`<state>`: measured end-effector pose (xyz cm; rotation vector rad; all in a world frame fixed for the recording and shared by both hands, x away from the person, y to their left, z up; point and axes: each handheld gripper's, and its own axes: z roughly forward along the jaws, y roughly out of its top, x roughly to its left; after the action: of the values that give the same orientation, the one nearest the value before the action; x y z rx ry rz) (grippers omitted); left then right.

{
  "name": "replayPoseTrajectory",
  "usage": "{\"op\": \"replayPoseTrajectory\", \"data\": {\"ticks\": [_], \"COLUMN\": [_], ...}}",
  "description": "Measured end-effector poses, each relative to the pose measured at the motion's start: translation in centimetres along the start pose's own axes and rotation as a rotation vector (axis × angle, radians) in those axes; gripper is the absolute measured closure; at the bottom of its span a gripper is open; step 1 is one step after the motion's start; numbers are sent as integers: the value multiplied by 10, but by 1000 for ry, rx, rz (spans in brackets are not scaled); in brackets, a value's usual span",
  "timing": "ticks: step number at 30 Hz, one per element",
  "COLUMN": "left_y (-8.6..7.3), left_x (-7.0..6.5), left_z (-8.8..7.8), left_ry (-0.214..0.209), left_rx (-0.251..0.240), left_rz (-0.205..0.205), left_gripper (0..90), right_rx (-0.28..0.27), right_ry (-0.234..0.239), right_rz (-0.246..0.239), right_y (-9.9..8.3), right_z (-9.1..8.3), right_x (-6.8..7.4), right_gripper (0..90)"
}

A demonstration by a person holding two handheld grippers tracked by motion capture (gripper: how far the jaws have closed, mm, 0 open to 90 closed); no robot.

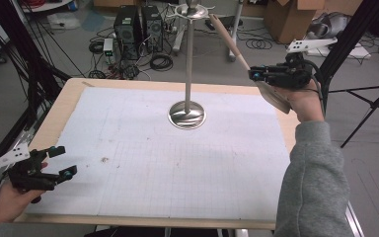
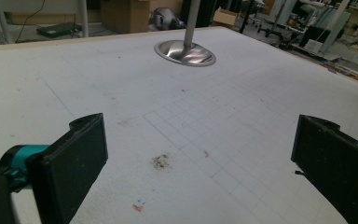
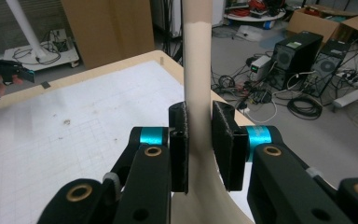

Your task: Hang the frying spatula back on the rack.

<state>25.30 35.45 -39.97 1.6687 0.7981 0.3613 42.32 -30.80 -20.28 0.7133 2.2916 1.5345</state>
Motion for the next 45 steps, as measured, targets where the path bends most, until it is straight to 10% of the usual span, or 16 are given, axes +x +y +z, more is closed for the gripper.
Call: {"op": "replayPoseTrajectory", "data": {"ticks": [45], "left_y": [-2], "left_x": [-1], "left_z": [-3], "left_ry": [11], "left_rx": [4], "left_rz": [0], "left_gripper": [41], "right_rx": [75], "right_ry": [-11], "right_rz": [8], "right_y": [-10], "right_z": [51], "right_x": [2], "right_gripper": [774]}}
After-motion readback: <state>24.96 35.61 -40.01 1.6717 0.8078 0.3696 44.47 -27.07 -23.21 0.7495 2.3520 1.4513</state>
